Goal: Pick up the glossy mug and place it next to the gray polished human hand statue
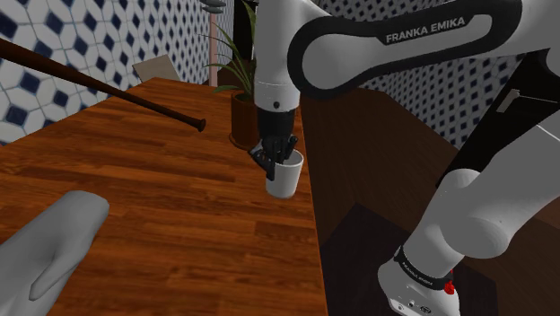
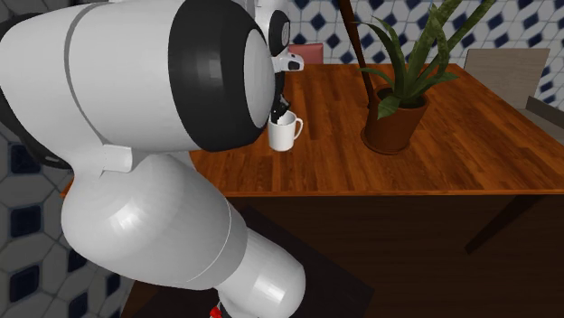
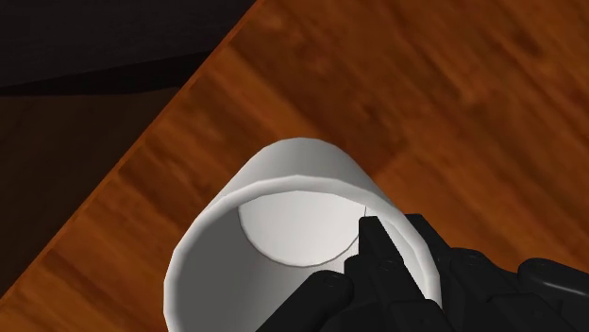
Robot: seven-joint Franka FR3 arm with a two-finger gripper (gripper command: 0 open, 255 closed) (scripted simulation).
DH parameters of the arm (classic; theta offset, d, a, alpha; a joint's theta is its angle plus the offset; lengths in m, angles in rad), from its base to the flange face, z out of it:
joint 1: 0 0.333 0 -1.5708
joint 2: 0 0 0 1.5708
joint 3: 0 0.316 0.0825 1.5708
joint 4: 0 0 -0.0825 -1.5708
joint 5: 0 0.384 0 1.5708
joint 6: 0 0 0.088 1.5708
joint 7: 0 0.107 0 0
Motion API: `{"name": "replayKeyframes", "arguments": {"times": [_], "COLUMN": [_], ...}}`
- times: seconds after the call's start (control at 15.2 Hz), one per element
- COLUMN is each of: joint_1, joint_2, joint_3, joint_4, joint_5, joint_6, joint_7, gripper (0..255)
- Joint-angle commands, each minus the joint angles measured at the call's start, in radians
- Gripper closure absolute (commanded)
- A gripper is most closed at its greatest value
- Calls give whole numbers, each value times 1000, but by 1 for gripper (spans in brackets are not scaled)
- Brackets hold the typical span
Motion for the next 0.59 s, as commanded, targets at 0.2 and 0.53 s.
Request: {"name": "replayKeyframes", "arguments": {"times": [0.2, 0.53], "joint_1": [-1, -3], "joint_2": [-14, -22], "joint_3": [-7, -13], "joint_4": [53, 114], "joint_5": [1, -1], "joint_6": [-67, -135], "joint_7": [-2, -3], "gripper": [255, 255]}}
